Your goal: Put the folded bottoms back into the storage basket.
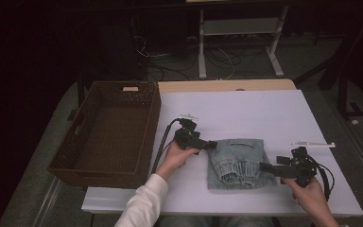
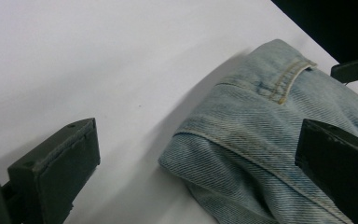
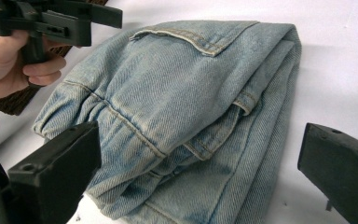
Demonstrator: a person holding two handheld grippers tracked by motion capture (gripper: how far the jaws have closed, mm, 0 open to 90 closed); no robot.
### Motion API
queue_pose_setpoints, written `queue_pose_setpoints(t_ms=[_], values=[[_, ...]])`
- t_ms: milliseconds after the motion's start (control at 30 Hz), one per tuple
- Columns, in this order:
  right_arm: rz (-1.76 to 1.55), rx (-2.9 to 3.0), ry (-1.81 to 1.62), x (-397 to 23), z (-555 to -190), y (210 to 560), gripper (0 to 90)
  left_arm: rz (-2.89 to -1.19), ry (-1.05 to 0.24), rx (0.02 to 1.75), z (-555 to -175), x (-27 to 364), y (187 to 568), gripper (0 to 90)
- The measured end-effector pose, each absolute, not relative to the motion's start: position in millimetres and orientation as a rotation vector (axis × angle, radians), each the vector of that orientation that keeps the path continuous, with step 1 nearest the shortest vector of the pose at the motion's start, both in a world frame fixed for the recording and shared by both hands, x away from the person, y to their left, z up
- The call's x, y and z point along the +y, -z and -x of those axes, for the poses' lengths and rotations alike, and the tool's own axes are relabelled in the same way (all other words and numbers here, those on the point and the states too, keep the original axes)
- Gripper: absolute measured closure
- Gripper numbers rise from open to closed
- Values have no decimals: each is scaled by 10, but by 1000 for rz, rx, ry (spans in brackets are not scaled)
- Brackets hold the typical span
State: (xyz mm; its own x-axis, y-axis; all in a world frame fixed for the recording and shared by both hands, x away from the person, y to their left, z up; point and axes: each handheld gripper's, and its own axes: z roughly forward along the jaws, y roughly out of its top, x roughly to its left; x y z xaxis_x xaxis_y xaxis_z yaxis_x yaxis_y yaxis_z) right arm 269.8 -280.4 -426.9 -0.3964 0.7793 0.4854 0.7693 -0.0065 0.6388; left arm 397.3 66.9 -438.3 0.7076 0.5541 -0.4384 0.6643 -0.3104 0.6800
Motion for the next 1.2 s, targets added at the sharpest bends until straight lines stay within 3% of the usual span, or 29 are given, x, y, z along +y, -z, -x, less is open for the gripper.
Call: queue_pose_setpoints(t_ms=[600, 1067, 1200], values=[[-1759, 2293, -1234, -2634, -2811, 4375, 0, -2015, 183, 958, -3984, 623, 4519, 0], [-1880, 2302, -1207, -2655, -2785, 4441, 1, -1996, 220, 941, -3943, 609, 4531, 101], [-1912, 2317, -1207, -2650, -2780, 4427, 48, -1997, 226, 930, -3931, 599, 4540, 145]])
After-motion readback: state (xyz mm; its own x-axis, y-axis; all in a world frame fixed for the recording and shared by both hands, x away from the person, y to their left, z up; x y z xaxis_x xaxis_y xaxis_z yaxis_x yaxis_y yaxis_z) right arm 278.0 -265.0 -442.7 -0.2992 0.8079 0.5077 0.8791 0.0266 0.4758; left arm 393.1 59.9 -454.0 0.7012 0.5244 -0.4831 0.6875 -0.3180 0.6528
